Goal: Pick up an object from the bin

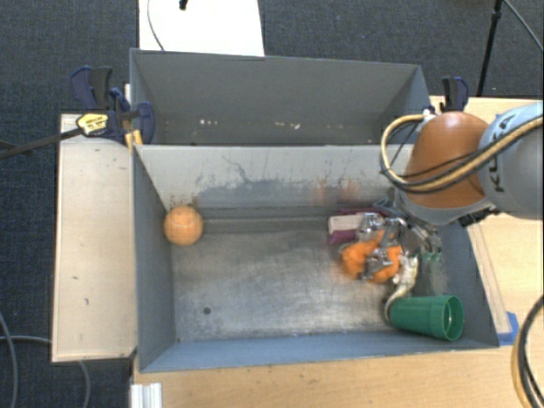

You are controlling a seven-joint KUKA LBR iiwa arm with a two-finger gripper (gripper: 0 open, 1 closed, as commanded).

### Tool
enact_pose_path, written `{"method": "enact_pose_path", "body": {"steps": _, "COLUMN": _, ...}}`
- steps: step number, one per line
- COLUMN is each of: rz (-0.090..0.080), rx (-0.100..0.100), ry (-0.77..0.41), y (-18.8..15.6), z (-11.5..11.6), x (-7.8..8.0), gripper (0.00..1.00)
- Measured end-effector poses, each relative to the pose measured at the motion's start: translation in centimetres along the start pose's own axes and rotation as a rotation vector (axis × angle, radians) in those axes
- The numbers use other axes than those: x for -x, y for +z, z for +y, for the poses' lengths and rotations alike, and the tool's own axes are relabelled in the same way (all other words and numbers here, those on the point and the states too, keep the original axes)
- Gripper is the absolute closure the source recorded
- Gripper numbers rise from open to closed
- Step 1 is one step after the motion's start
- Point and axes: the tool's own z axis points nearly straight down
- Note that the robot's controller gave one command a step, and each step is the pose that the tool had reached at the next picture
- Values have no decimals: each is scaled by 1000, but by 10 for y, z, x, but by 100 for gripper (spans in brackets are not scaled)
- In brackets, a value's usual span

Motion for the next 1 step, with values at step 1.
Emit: {"method": "enact_pose_path", "body": {"steps": 1, "rz": -40, "rx": -17, "ry": 59, "y": -180, "z": 7, "x": -7, "gripper": 100}}
